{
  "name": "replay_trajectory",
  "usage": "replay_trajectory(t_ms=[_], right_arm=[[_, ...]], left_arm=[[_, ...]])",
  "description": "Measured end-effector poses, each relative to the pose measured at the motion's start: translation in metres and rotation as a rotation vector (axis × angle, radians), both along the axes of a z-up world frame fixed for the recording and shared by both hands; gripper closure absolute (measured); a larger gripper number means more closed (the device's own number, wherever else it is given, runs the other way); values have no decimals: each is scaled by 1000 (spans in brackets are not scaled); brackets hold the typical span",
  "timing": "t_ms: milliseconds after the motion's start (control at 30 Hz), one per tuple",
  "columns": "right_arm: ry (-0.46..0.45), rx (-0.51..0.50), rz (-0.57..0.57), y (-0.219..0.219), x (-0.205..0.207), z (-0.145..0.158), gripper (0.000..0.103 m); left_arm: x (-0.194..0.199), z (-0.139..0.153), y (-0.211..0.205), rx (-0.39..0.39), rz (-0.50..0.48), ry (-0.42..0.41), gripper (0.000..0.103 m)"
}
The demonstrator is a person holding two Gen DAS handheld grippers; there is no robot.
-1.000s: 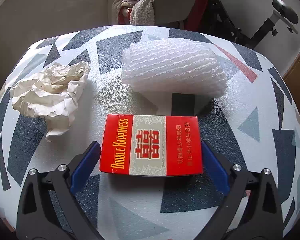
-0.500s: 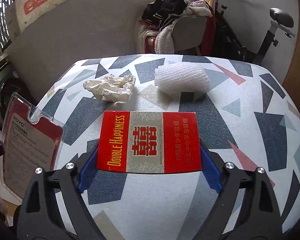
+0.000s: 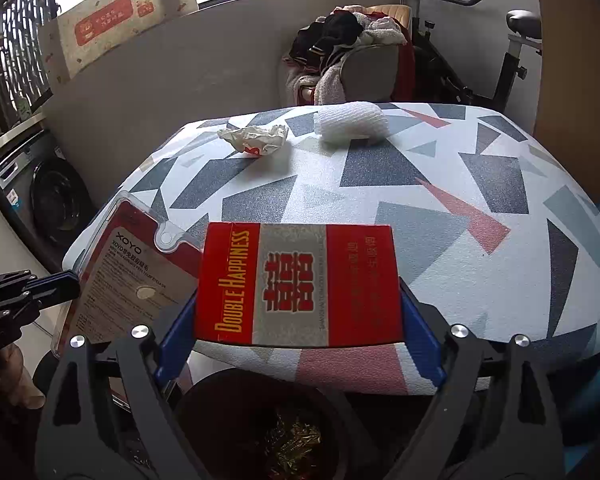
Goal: Collect trash
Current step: 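Carry the red box and blister card over the brown bin with both grippers, then open the right gripper over the bin while the left drops the blister card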
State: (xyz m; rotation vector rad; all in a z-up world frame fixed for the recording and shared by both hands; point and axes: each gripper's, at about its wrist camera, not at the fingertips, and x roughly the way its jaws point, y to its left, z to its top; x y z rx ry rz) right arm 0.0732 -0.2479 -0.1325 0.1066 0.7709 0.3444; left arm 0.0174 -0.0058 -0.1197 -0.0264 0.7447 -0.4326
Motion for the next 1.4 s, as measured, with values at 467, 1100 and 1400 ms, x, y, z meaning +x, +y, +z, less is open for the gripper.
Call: replay_trajectory(t_ms=[467, 1100, 1400], right_arm=[[-33, -21, 36, -2, -46, 0, 16], [-9, -118, 118, 13, -78, -29, 16], [18, -202, 203, 39, -83, -43, 16]], left_arm=[[-23, -21, -14, 15, -33, 46, 99], [-43, -12, 29, 24, 41, -101, 9], [-49, -26, 41, 64, 103, -115, 6]])
